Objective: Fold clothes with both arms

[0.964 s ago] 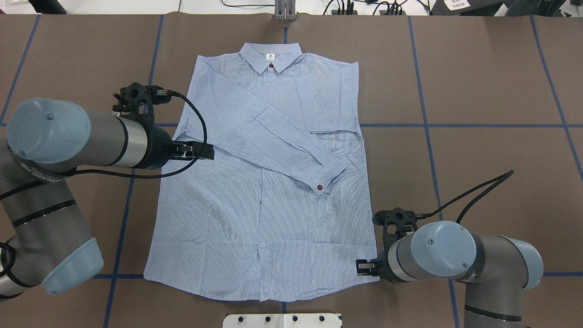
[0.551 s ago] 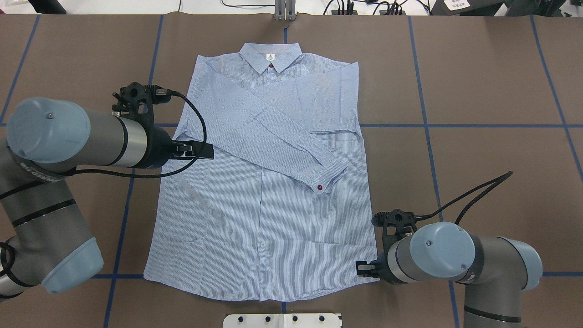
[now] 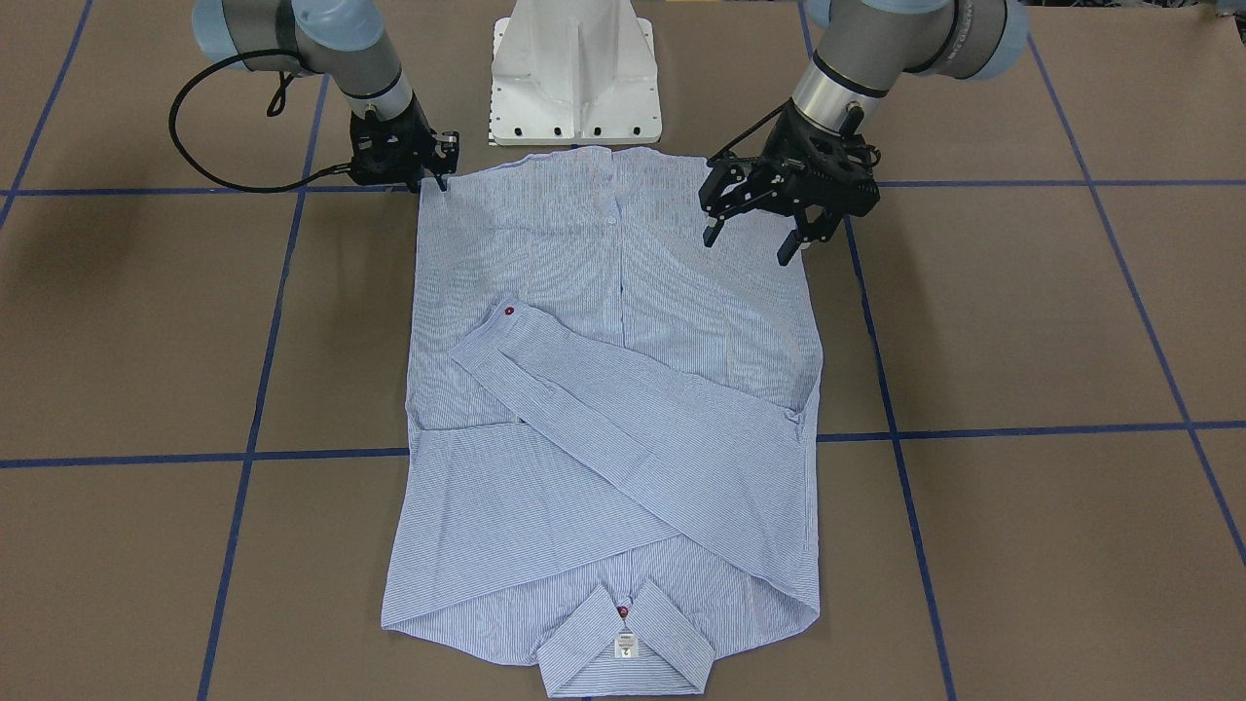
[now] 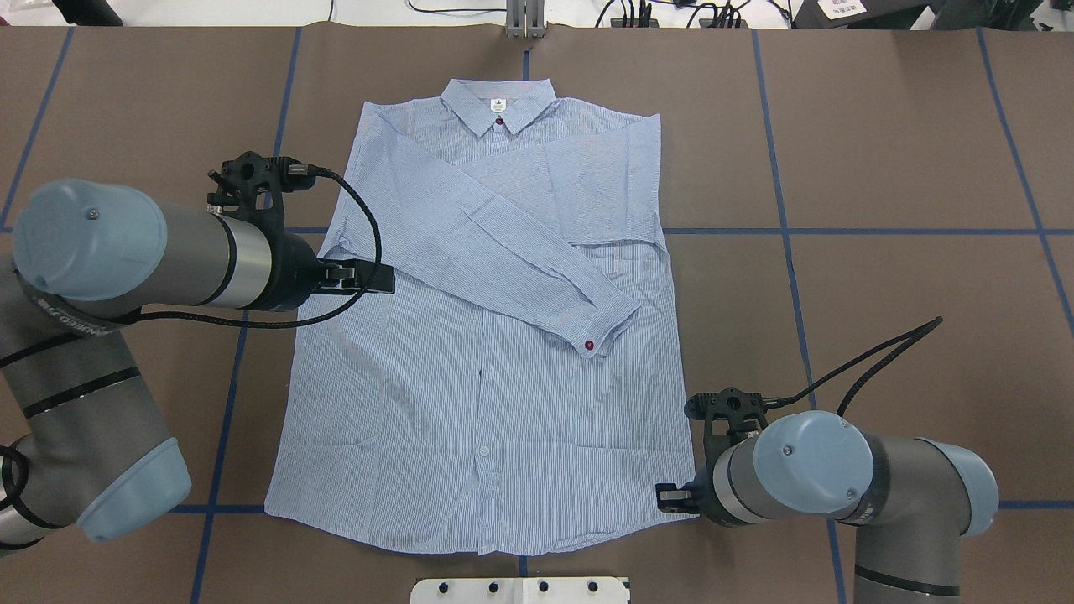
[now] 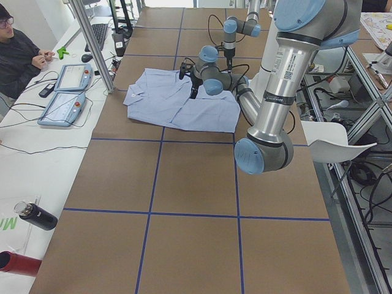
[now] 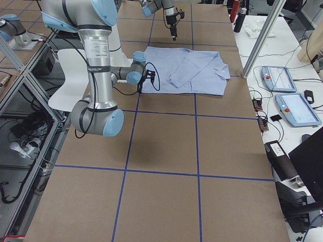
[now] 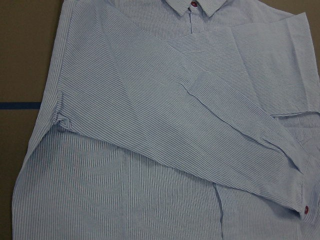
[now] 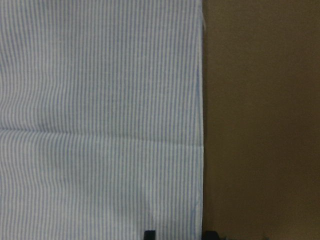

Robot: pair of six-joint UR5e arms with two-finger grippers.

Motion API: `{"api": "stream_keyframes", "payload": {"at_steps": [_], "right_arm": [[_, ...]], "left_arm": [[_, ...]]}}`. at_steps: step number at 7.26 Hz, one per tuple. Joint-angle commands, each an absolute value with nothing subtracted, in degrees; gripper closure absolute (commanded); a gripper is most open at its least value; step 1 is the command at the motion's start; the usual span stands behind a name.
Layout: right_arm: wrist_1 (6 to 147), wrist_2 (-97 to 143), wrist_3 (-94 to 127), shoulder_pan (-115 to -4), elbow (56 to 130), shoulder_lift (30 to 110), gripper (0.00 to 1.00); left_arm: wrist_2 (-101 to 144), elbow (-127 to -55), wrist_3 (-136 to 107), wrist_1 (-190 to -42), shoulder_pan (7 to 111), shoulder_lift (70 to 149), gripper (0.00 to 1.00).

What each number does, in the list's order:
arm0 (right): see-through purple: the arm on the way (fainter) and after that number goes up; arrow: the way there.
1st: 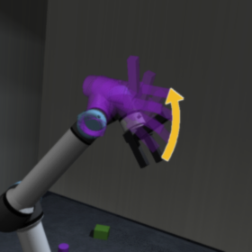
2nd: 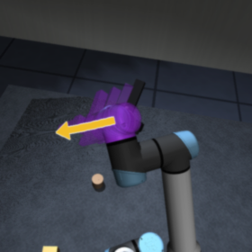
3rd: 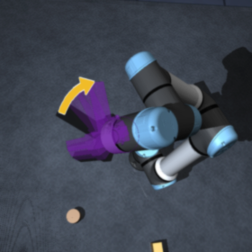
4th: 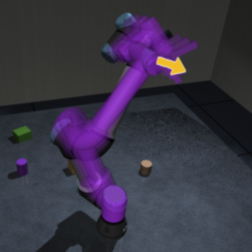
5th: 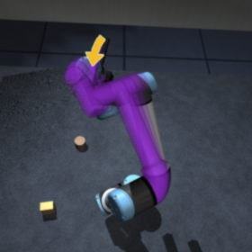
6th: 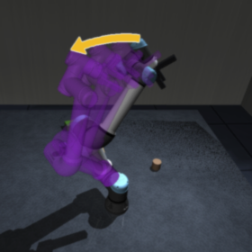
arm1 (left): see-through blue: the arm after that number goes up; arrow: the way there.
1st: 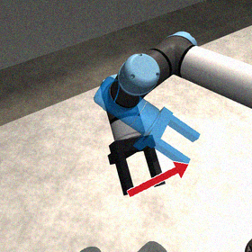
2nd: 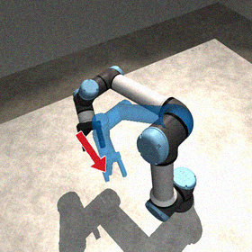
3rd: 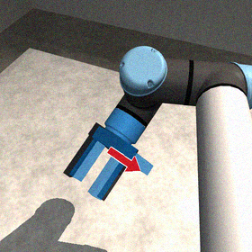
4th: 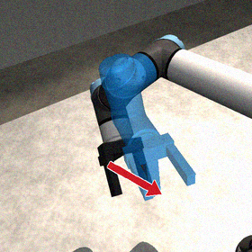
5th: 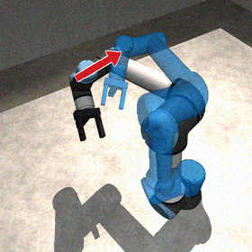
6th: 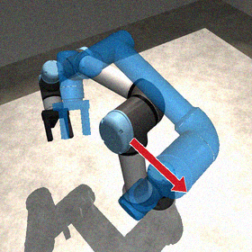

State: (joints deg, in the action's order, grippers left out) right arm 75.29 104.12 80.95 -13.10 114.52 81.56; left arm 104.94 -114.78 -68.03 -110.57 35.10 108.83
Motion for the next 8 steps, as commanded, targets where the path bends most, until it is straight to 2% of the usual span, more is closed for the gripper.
{"api": "stream_keyframes", "payload": {"at_steps": [1,2,5,8], "right_arm": [[75.32,104.41,80.95,-13.18,114.61,81.56,0.92],[75.32,104.41,80.95,-13.27,114.61,81.56,1.0],[75.32,104.5,80.95,-13.36,114.78,81.65,1.0],[79.34,107.74,80.95,-14.5,118.55,81.21,1.0]], "left_arm": [[104.94,-114.79,-68.03,-110.57,35.07,108.81,0.0],[104.94,-114.79,-68.03,-110.57,35.07,108.9,0.0],[104.94,-114.79,-68.9,-110.65,35.07,108.98,0.0],[104.94,-114.35,-69.17,-110.22,35.07,107.76,0.0]]}}
